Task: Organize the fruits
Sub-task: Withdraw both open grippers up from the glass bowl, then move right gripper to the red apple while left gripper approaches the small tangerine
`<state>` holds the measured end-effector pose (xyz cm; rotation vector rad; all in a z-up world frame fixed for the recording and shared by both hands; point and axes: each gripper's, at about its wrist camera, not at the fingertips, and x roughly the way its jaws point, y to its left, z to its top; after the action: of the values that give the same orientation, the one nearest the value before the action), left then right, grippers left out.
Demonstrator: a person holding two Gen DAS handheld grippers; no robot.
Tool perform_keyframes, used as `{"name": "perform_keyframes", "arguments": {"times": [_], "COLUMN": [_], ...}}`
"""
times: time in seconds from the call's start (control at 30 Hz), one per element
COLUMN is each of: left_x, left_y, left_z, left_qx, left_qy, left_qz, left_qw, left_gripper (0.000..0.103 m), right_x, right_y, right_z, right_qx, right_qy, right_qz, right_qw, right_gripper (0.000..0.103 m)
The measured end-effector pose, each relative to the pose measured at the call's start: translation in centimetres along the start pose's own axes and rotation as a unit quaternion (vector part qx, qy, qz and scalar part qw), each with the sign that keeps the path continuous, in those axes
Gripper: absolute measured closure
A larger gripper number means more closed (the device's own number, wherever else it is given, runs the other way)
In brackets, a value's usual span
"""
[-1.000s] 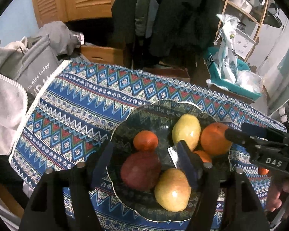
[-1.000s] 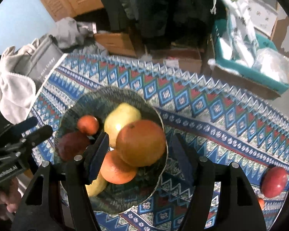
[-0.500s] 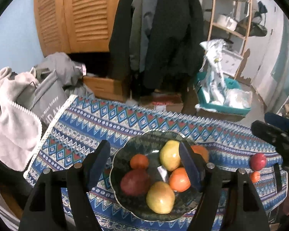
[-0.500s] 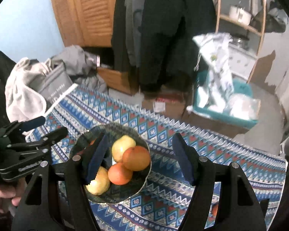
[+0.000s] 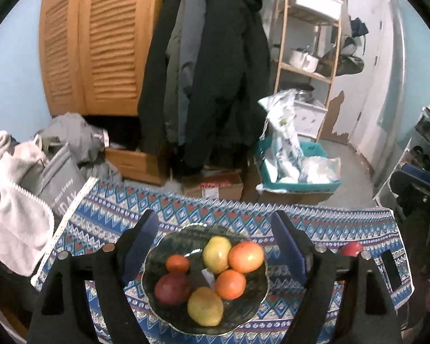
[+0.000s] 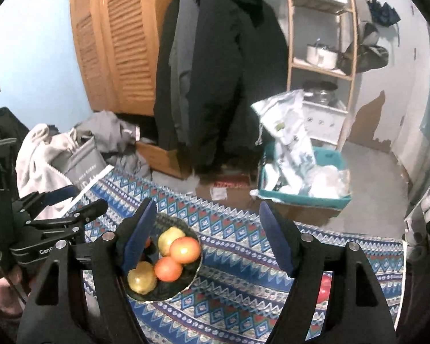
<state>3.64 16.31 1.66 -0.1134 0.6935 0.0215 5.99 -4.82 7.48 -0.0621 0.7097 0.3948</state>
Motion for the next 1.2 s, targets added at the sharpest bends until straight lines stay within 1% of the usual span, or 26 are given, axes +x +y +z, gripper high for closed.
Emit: {"name": "perform_keyframes", "arguments": {"times": [0.07, 0.17, 0.2, 0.23, 0.27, 0.3, 0.33, 0.47, 0.73, 0.83, 0.97, 1.03, 1.1, 1.2], "left_x": [-0.7, -1.3, -1.6, -1.9, -2.3, -2.7, -3.0, -3.2, -1.9, -1.5, -1.1, -0.4, 0.2, 1.0], "left_y": [-0.7, -1.8, -2.3, -2.7, -3.1, -3.6, -4.1, -6.2, -10.1, -11.6, -13.6, -14.4, -15.0, -16.1], "left_z": [0.3, 0.8, 0.9, 1.0, 1.0, 1.1, 1.2, 1.6, 1.2, 1.1, 0.8, 0.6, 0.4, -0.1], "left_qx": [-0.002, 0.006, 0.007, 0.007, 0.008, 0.013, 0.018, 0.034, 0.065, 0.068, 0.085, 0.089, 0.089, 0.098], "left_qy": [-0.014, -0.024, -0.028, -0.033, -0.044, -0.059, -0.065, -0.068, -0.055, -0.045, -0.044, -0.035, -0.020, -0.010], "left_qz": [-0.008, -0.012, -0.014, -0.009, -0.005, -0.008, -0.011, -0.024, -0.059, -0.074, -0.094, -0.095, -0.103, -0.095], "left_qw": [0.9999, 0.9996, 0.9995, 0.9994, 0.9990, 0.9982, 0.9977, 0.9968, 0.9946, 0.9939, 0.9909, 0.9909, 0.9905, 0.9906], "left_gripper": [0.018, 0.017, 0.016, 0.010, 0.008, 0.008, 0.008, 0.008, 0.008, 0.008, 0.008, 0.008, 0.008, 0.008], "right_x": [-1.0, -2.4, -2.8, -3.1, -3.4, -3.6, -3.9, -4.7, -6.3, -6.8, -6.9, -6.6, -6.3, -5.8], "right_y": [-0.7, -1.8, -2.3, -2.8, -3.1, -3.6, -4.2, -6.4, -10.5, -11.8, -13.2, -13.9, -14.5, -15.7], "right_z": [-0.1, -0.4, -0.5, -0.6, -0.7, -0.9, -1.1, -1.8, -3.8, -4.6, -5.5, -6.1, -6.5, -7.3], "right_qx": [0.002, 0.006, 0.007, 0.009, 0.011, 0.013, 0.015, 0.032, 0.059, 0.062, 0.056, 0.053, 0.057, 0.071], "right_qy": [-0.008, -0.019, -0.023, -0.025, -0.026, -0.026, -0.028, -0.028, -0.032, -0.035, -0.035, -0.026, -0.019, -0.003], "right_qz": [-0.007, -0.021, -0.026, -0.031, -0.036, -0.042, -0.049, -0.065, -0.087, -0.094, -0.110, -0.120, -0.120, -0.116], "right_qw": [1.000, 1.000, 0.999, 0.999, 0.999, 0.999, 0.998, 0.997, 0.994, 0.993, 0.992, 0.991, 0.991, 0.991], "right_gripper": [0.028, 0.027, 0.027, 0.027, 0.027, 0.027, 0.027, 0.027, 0.027, 0.027, 0.027, 0.027, 0.027, 0.027]}}
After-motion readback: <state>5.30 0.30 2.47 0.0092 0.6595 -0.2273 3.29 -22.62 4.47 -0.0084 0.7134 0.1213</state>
